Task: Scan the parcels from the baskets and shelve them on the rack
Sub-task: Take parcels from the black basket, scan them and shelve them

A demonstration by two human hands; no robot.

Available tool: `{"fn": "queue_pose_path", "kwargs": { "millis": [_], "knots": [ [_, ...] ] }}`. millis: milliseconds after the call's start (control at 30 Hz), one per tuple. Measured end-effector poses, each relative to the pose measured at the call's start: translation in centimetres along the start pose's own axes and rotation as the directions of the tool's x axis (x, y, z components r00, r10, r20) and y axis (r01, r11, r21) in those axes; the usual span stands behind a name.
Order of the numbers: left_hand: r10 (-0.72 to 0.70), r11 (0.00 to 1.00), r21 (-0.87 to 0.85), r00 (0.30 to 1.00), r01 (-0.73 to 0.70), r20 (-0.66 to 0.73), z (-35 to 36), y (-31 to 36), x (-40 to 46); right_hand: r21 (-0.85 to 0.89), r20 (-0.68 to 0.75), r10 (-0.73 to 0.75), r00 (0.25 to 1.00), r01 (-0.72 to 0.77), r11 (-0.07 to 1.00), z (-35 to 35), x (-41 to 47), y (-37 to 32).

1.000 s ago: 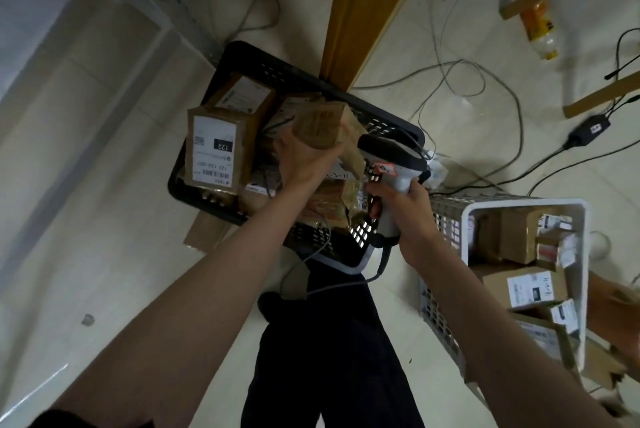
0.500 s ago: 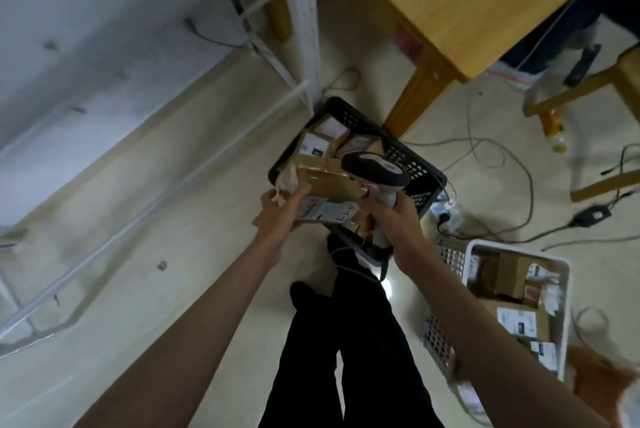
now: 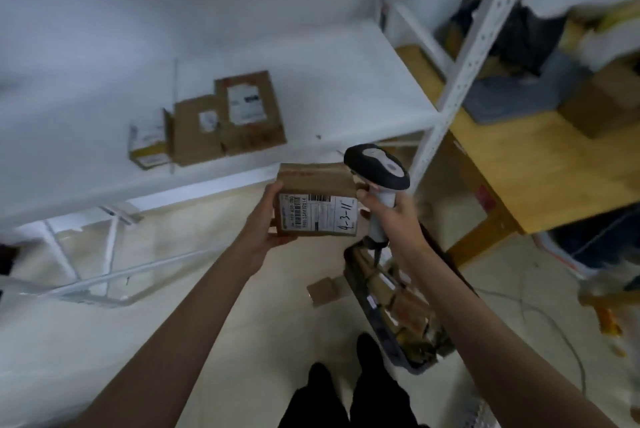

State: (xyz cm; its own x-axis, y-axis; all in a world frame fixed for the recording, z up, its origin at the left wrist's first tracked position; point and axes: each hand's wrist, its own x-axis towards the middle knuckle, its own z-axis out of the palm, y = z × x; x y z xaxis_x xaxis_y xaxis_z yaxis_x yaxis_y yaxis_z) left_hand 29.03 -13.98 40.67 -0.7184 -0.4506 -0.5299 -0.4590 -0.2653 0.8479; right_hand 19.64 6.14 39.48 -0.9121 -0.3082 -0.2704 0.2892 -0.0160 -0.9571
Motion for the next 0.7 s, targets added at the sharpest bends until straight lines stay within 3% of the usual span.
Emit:
{"fn": "queue_pose_path", "kwargs": {
  "millis": [167, 267, 333, 600, 700],
  "knots": [
    [0.208, 0.959, 0.204, 0.977, -0.196, -0.038, -4.4, 4.2, -3.9, 0.023, 0.160, -0.065, 0.985, 0.062, 0.998, 5.0, -0.7, -4.8],
    [0.396, 0.875, 0.362, 0.904, -0.320, -0.159, -6.1, 5.7, -5.4, 0.042, 0.232, -0.079, 0.969, 0.071, 0.997, 6.6, -0.4, -7.0],
    [0.480, 0.835, 0.387, 0.861, -0.390, -0.169, -6.8, 6.4, -5.9, 0.065, 0.275, -0.090, 0.957, 0.075, 0.995, 7.4, -0.1, -8.2],
    [0.673, 0.507, 0.639, 0.729, -0.578, 0.124, -6.7, 7.7, -6.1, 0.026, 0.294, -0.105, 0.950, 0.102, 0.994, 5.4, 1.4, -11.0],
    [0.692, 0.462, 0.671, 0.709, -0.579, 0.136, -5.4, 7.6, -5.7, 0.027, 0.319, -0.098, 0.943, 0.094, 0.995, 4.1, 2.0, -11.6]
  ]
}}
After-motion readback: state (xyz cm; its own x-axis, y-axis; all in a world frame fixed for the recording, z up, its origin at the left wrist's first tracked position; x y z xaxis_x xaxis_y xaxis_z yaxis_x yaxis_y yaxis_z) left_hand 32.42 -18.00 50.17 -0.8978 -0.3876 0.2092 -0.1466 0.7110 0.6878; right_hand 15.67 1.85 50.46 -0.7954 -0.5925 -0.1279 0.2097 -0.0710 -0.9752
